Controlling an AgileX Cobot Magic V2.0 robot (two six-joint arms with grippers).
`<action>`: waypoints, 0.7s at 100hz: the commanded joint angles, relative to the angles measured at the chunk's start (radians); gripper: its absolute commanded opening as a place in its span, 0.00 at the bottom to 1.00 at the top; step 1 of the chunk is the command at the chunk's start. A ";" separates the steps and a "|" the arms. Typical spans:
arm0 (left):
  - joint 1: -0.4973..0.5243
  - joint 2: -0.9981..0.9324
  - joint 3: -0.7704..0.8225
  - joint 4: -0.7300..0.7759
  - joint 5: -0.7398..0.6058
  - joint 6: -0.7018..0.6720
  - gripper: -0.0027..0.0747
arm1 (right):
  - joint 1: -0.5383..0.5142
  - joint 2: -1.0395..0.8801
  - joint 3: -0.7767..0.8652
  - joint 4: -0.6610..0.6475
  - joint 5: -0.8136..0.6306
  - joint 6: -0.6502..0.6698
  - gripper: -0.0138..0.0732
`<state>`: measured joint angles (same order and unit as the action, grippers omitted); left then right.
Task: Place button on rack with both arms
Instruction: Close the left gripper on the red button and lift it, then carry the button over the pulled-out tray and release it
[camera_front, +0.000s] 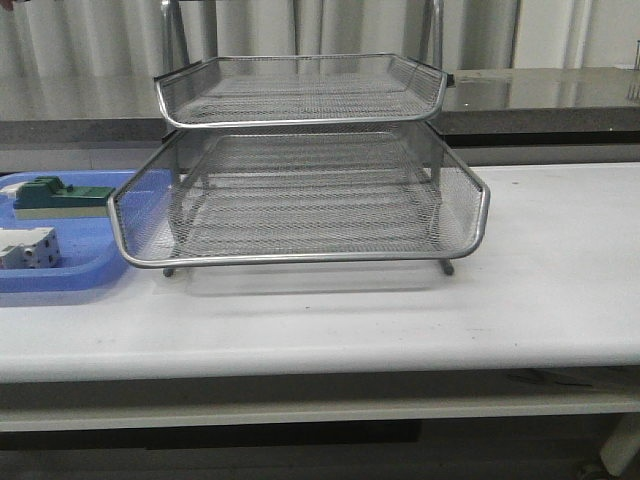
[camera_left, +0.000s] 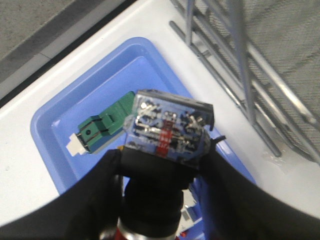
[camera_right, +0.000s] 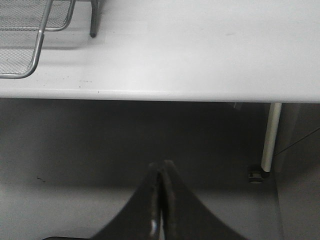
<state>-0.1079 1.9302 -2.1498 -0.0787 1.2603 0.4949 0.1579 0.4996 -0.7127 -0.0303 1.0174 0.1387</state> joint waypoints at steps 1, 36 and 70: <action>-0.042 -0.122 0.057 -0.015 0.006 -0.014 0.18 | -0.001 0.004 -0.024 -0.018 -0.054 -0.005 0.08; -0.307 -0.273 0.341 -0.015 0.006 -0.014 0.18 | -0.001 0.004 -0.024 -0.018 -0.053 -0.005 0.08; -0.521 -0.230 0.435 0.018 -0.005 0.011 0.18 | -0.001 0.004 -0.024 -0.018 -0.053 -0.005 0.08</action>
<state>-0.5998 1.7237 -1.6971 -0.0748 1.2584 0.5049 0.1579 0.4996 -0.7127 -0.0303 1.0174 0.1387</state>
